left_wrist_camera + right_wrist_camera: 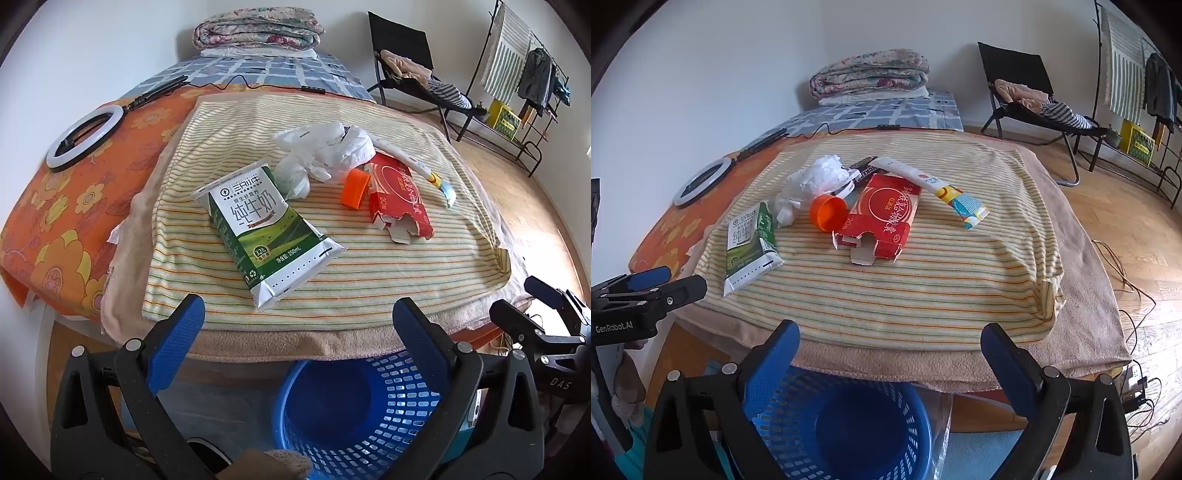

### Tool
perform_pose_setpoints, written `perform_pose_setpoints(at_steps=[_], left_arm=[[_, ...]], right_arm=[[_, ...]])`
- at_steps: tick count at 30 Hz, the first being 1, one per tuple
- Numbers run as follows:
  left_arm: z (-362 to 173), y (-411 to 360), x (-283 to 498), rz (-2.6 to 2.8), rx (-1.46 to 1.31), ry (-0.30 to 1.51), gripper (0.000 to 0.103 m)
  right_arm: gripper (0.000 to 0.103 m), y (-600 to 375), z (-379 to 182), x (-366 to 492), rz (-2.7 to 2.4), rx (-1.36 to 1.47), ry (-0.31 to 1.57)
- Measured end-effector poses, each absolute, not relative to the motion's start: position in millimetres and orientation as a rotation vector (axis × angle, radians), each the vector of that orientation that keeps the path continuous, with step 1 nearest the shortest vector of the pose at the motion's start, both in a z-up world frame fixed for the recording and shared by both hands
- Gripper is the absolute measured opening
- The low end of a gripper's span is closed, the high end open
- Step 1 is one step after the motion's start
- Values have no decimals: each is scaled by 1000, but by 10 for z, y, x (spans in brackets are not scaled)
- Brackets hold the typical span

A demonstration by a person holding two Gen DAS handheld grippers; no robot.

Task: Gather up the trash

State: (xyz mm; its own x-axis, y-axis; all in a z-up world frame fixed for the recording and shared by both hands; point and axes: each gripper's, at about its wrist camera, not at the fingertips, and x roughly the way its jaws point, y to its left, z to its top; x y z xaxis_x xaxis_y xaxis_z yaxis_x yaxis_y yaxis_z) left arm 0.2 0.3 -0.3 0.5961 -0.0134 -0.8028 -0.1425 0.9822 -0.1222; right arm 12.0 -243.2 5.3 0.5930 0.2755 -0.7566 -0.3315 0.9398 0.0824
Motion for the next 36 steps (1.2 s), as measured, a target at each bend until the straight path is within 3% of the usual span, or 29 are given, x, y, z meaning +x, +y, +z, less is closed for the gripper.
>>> perform_pose_setpoints(at_steps=[36], left_arm=[[37,-32,-19,76,-166,916,103]], right_arm=[[100,-2431,-15,163,366,-26,909]])
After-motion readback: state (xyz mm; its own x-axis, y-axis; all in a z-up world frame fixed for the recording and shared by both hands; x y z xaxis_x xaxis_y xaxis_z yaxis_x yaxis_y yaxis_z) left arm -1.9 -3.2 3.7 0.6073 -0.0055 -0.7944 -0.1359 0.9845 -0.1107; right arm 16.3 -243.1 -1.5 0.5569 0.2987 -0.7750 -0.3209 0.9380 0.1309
